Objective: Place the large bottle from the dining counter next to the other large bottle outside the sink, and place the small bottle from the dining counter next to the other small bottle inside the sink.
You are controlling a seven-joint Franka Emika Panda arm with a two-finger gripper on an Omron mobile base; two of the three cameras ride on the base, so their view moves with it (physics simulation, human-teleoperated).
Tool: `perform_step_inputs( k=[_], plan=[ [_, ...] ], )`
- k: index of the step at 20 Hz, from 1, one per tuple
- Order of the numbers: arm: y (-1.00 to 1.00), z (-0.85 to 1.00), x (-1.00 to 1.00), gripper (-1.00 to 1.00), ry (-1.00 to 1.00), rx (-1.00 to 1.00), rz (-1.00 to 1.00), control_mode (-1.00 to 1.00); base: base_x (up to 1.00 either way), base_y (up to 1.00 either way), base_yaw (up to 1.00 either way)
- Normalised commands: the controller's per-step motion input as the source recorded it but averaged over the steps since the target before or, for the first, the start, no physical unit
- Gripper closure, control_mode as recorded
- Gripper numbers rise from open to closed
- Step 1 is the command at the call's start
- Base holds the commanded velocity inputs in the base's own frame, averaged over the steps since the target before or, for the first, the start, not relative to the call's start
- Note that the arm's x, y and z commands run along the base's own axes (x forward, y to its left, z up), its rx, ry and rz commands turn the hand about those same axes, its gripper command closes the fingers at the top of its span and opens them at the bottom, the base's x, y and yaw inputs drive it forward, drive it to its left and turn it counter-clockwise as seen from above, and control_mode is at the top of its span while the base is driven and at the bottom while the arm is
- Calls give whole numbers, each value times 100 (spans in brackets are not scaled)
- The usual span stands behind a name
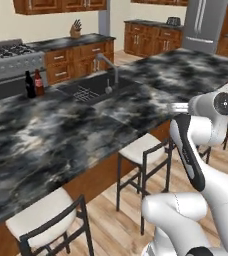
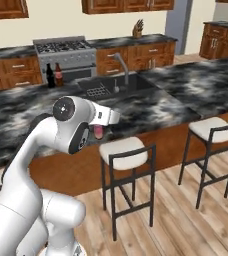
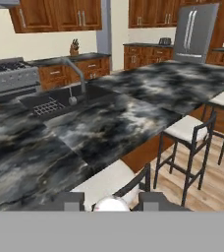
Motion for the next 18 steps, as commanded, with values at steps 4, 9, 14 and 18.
perform_step_inputs(
  k=[4,9,14,18],
  plan=[
    [0,0,0,100,0,0,0,100,0,0,-50],
    [0,0,0,100,0,0,0,100,0,0,-50],
    [0,0,0,100,0,0,0,100,0,0,-50],
    [0,0,0,100,0,0,0,100,0,0,-50]
  ],
)
